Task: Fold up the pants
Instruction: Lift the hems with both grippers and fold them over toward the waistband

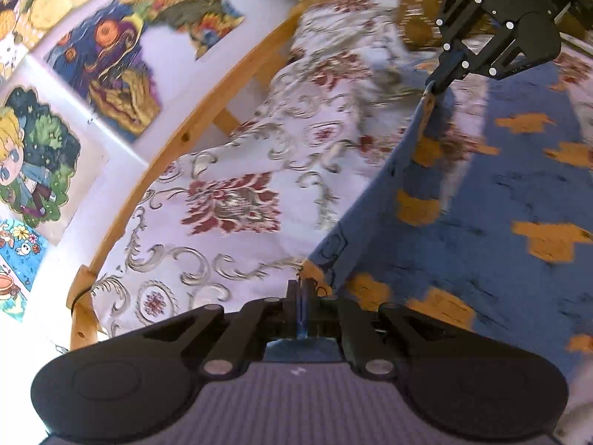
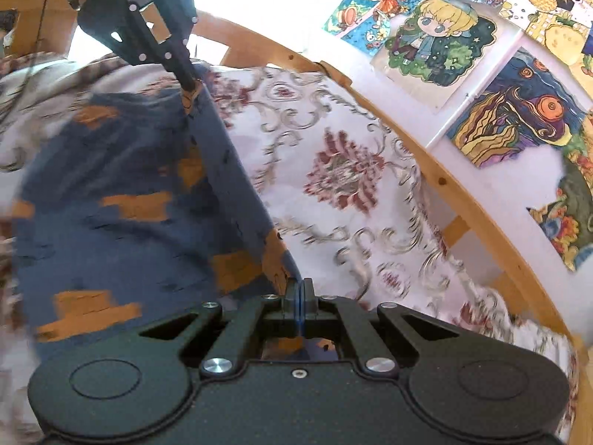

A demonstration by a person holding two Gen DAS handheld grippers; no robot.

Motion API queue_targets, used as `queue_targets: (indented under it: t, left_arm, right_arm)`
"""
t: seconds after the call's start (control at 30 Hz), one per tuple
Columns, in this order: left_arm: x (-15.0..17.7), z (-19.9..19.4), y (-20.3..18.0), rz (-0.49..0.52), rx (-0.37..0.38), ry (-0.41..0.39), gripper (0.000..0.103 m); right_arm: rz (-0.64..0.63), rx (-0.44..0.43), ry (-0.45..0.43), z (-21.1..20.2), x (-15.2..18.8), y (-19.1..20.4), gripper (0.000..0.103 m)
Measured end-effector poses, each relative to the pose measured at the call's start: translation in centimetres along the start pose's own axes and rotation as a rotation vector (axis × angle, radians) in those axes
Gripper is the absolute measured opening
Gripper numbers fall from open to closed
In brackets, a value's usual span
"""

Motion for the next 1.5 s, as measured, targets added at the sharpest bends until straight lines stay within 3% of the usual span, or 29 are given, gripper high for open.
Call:
queue_targets:
  t: [0.2,0.43,0.87,1.37,1.43,1.5]
  left_arm:
    - [2.0,-2.6,-6.2,0.054,0.036,-0.010,0.000]
    - [4.8,-3.9,-9.9,0.036,0.102,0.017,0.000]
    - [6.7,-5.3,-13.1,0.000,0.250,0.048,0.000]
    - [7.4,-4.9,-13.4,-0.033,0.404,0.115,0.000]
    - [7.4,-4.8,-13.4,-0.044,0.434,0.139,0.001]
    - [7.4,-4.7,-13.2,-0.072,0.457,0.157,0.006]
  right_arm:
    - [-0.013,0.011,0.042,-3.7,2.5,7.1,0.000]
    - [0.002,0.011,0.068,-5.5,3.8,11.1,0.000]
    - [0.026,-0.033,0.127,-6.7,5.9,13.7,0.000]
    - [0.041,-0.061,0.157,-5.3,7.9,14.8,0.000]
    - [0.043,-0.061,0.158,-5.3,8.0,14.8,0.004]
    - [0.062,-0.063,0.142,-5.7,7.8,14.5,0.025]
Point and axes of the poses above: each gripper's, at about its wrist camera, not at the fingertips, and z roughly the way its jaws point, y to its left, x to its underside, the point moved 8 cm from there along z, roughly the way its jaws point, and after that the axes turned 5 degrees about -y, right-handed, at the moved point
